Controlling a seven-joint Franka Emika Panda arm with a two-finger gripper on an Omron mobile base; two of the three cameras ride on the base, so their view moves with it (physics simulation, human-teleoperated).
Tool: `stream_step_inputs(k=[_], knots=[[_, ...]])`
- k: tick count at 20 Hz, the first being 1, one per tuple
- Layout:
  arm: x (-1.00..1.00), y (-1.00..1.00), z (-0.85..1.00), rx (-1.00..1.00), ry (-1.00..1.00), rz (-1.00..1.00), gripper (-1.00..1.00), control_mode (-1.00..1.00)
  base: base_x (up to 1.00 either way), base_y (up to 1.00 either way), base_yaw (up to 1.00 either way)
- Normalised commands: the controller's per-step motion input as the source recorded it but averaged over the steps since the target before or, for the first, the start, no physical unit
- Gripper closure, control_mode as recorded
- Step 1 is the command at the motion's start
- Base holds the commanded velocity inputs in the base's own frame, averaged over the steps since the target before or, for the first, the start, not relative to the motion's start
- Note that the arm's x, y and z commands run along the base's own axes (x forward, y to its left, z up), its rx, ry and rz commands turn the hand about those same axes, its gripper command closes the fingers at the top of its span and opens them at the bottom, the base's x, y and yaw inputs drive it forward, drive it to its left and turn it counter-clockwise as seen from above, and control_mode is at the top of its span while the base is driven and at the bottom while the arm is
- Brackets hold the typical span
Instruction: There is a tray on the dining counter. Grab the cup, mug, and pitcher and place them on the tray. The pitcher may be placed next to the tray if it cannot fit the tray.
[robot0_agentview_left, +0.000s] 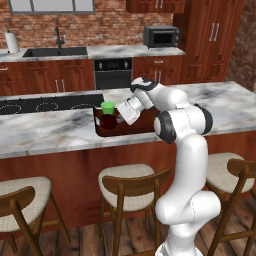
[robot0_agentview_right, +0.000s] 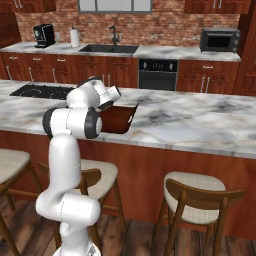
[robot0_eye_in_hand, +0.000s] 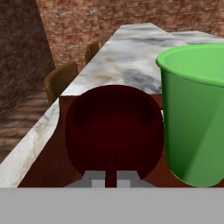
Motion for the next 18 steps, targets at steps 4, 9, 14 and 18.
stream_step_inputs(k=[4,9,14,18], knots=[[0.0,0.0,0.0,0.0,0.0,0.0,1.0,-1.0,0.0,0.0,0.0],[0.0,0.0,0.0,0.0,0.0,0.0,-1.0,-1.0,0.0,0.0,0.0],[0.0,0.0,0.0,0.0,0.0,0.0,-1.0,-1.0,0.0,0.0,0.0],[0.0,0.0,0.0,0.0,0.0,0.0,-1.0,-1.0,0.0,0.0,0.0]])
